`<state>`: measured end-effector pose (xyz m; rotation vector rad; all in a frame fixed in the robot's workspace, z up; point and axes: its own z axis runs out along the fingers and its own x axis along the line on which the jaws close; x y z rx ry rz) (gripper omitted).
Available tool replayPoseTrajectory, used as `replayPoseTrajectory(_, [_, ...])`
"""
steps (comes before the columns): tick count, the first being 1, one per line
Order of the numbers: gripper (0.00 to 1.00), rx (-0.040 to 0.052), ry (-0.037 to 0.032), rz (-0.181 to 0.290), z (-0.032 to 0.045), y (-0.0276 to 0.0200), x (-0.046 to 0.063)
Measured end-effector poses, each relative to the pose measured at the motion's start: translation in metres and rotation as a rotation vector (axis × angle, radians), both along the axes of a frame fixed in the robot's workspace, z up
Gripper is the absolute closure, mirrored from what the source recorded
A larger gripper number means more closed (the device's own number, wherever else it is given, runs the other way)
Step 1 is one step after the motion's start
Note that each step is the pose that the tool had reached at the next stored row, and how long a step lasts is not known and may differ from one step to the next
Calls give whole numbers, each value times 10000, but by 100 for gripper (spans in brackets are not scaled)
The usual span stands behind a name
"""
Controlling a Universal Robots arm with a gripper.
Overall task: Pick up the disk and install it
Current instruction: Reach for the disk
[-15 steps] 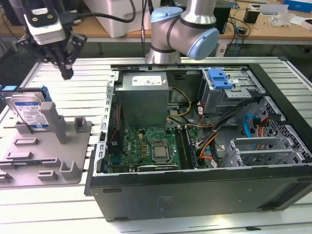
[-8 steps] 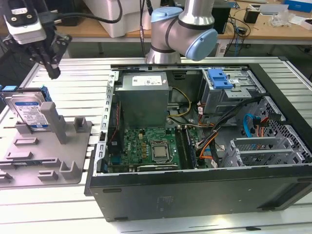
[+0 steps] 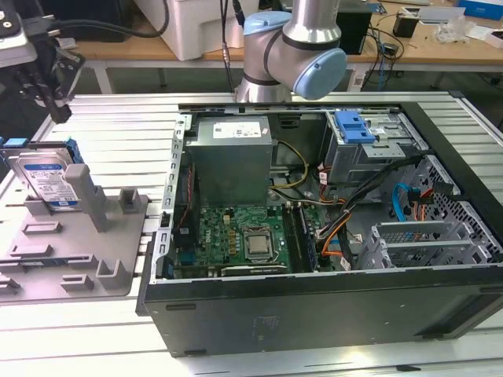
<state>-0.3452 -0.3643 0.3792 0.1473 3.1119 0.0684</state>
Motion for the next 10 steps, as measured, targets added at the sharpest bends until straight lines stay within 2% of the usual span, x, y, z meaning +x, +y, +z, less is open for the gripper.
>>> replayPoseTrajectory(3, [89,0,0,-2,-16,61,-139])
replayPoseTrajectory(5, [89,0,0,0,-30,116,-269])
replayPoseTrajectory(10, [89,0,0,-1,-57,211,-484])
